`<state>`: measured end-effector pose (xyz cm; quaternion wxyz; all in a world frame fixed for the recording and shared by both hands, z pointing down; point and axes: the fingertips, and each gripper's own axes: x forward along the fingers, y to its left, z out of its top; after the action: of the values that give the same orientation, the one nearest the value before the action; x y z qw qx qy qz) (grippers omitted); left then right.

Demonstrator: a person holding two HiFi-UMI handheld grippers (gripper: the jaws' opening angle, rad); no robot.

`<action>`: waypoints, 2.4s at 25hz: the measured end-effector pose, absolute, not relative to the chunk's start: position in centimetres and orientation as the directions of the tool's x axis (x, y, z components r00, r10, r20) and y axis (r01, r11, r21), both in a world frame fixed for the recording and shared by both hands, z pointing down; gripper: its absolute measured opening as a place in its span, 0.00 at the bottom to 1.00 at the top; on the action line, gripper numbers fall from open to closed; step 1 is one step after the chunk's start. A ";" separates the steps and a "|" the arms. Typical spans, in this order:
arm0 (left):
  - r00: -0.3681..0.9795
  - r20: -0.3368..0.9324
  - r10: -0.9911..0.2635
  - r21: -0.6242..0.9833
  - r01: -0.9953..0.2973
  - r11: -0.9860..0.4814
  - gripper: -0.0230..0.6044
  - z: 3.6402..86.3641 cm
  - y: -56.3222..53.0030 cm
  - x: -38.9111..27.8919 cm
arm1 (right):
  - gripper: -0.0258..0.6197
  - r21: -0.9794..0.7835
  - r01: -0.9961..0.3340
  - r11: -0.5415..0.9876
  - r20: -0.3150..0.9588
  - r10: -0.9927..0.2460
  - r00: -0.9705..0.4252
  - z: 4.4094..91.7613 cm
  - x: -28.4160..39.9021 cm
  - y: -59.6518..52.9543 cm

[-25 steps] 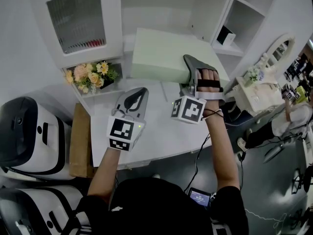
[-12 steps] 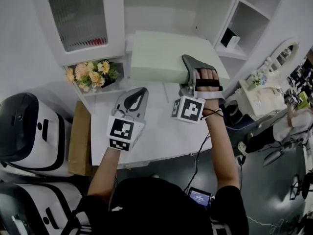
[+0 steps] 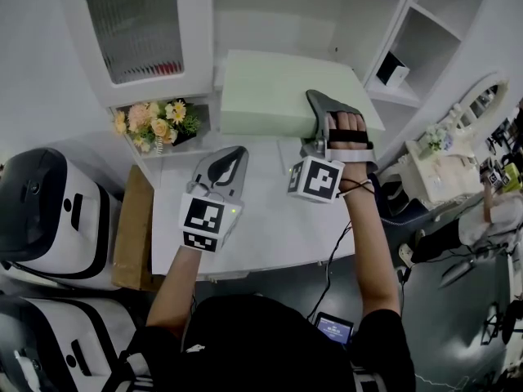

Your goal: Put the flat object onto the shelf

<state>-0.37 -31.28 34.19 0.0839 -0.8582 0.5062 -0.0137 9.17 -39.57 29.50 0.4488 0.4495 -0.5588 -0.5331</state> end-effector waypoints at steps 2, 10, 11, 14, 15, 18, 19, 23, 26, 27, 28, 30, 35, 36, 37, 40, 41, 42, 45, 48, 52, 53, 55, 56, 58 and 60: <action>0.485 -0.058 -0.872 -0.150 -0.868 -0.473 0.05 34.2 -31.4 -0.2 | 0.49 0.999 -0.030 0.036 0.029 -0.981 -0.193 29.6 9.2 -39.9; 0.457 -0.070 -0.887 -0.168 -0.882 -0.441 0.05 34.1 -32.2 -0.4 | 0.54 0.996 -0.062 0.059 0.046 -0.981 -0.189 29.6 9.3 -41.7; 0.454 -0.069 -0.888 -0.168 -0.883 -0.438 0.05 34.1 -32.3 -0.4 | 0.55 0.996 -0.064 0.061 0.048 -0.981 -0.190 29.5 9.3 -41.9; 0.446 -0.067 -0.892 -0.171 -0.886 -0.430 0.05 34.2 -32.5 -0.4 | 0.56 0.995 -0.073 0.073 0.057 -0.979 -0.194 29.6 9.3 -42.4; 0.443 -0.066 -0.894 -0.172 -0.888 -0.427 0.05 34.2 -32.6 -0.4 | 0.56 0.994 -0.078 0.082 0.065 -0.978 -0.197 29.8 9.3 -42.6; 0.434 -0.062 -0.899 -0.171 -0.892 -0.419 0.05 34.4 -32.7 -0.4 | 0.57 0.994 -0.079 0.077 0.060 -0.978 -0.199 29.8 9.3 -43.1; 0.431 -0.060 -0.900 -0.170 -0.893 -0.416 0.05 34.5 -32.8 -0.4 | 0.57 0.994 -0.079 0.073 0.056 -0.978 -0.199 29.7 9.3 -43.3; 0.422 -0.050 -0.905 -0.172 -0.897 -0.408 0.05 35.0 -33.0 -0.2 | 0.59 0.993 -0.079 0.091 0.073 -0.976 -0.206 29.7 9.3 -43.9; 0.418 -0.048 -0.907 -0.173 -0.898 -0.405 0.05 35.2 -33.0 0.1 | 0.62 0.988 -0.086 0.128 0.107 -0.970 -0.219 30.1 9.2 -44.5; 0.417 -0.047 -0.908 -0.174 -0.898 -0.404 0.05 35.2 -33.1 0.1 | 0.63 0.987 -0.086 0.134 0.113 -0.969 -0.220 30.1 9.2 -44.7; 0.415 -0.046 -0.909 -0.174 -0.899 -0.402 0.05 35.2 -33.1 0.2 | 0.63 0.987 -0.085 0.135 0.114 -0.969 -0.220 30.1 9.2 -44.8; 0.412 -0.045 -0.910 -0.173 -0.901 -0.399 0.05 35.3 -33.1 0.2 | 0.63 0.987 -0.084 0.136 0.115 -0.969 -0.219 30.2 9.2 -45.1; 0.404 -0.039 -0.914 -0.173 -0.904 -0.392 0.05 35.7 -33.2 0.4 | 0.64 0.985 -0.083 0.149 0.129 -0.969 -0.213 30.7 9.3 -46.0; 0.403 -0.039 -0.914 -0.172 -0.904 -0.391 0.05 35.7 -33.2 0.4 | 0.64 0.986 -0.080 0.149 0.129 -0.968 -0.213 30.8 9.3 -46.2; 0.402 -0.038 -0.915 -0.172 -0.905 -0.390 0.05 35.8 -33.2 0.4 | 0.65 0.986 -0.077 0.148 0.128 -0.968 -0.213 30.9 9.2 -46.4; 0.401 -0.034 -0.915 -0.173 -0.904 -0.390 0.05 36.0 -33.2 0.6 | 0.65 0.985 -0.077 0.155 0.135 -0.968 -0.213 31.0 9.1 -47.0; 0.402 -0.034 -0.915 -0.172 -0.904 -0.391 0.05 36.1 -33.2 0.6 | 0.65 0.984 -0.078 0.159 0.140 -0.967 -0.212 31.1 9.0 -47.2; 0.402 -0.033 -0.915 -0.172 -0.904 -0.391 0.05 36.1 -33.2 0.6 | 0.65 0.983 -0.080 0.164 0.144 -0.967 -0.212 31.1 8.9 -47.4; 0.398 -0.032 -0.917 -0.170 -0.906 -0.387 0.05 36.2 -33.4 0.5 | 0.65 0.982 -0.083 0.169 0.149 -0.967 -0.207 31.1 8.7 -48.0; 0.393 -0.029 -0.919 -0.170 -0.908 -0.383 0.05 36.2 -33.5 0.3 | 0.65 0.982 -0.080 0.174 0.155 -0.967 -0.202 31.2 8.5 -48.7; 0.385 -0.026 -0.923 -0.169 -0.911 -0.376 0.05 36.4 -33.6 -0.1 | 0.65 0.980 -0.074 0.184 0.167 -0.967 -0.195 31.6 8.2 -49.9; 0.382 -0.024 -0.924 -0.168 -0.912 -0.373 0.05 36.5 -33.7 -0.3 | 0.65 0.980 -0.073 0.186 0.169 -0.967 -0.192 31.6 8.1 -50.2; 0.378 -0.020 -0.926 -0.166 -0.914 -0.370 0.05 36.6 -33.8 -0.5 | 0.65 0.980 -0.071 0.188 0.172 -0.967 -0.186 31.6 8.1 -50.7; 0.376 -0.018 -0.926 -0.165 -0.915 -0.368 0.05 36.7 -33.8 -0.5 | 0.65 0.979 -0.071 0.192 0.176 -0.967 -0.183 31.7 8.1 -50.9; 0.373 -0.017 -0.928 -0.164 -0.916 -0.366 0.05 36.8 -33.8 -0.7 | 0.65 0.976 -0.071 0.203 0.188 -0.966 -0.178 31.9 8.0 -51.4; 0.371 -0.015 -0.928 -0.163 -0.917 -0.364 0.05 36.8 -33.9 -0.8 | 0.65 0.976 -0.068 0.208 0.194 -0.966 -0.170 31.9 7.8 -51.8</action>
<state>-0.76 -33.91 36.81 0.0722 -0.8249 0.5592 -0.0396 7.84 -51.79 31.86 0.4840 0.4252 -0.6082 -0.4638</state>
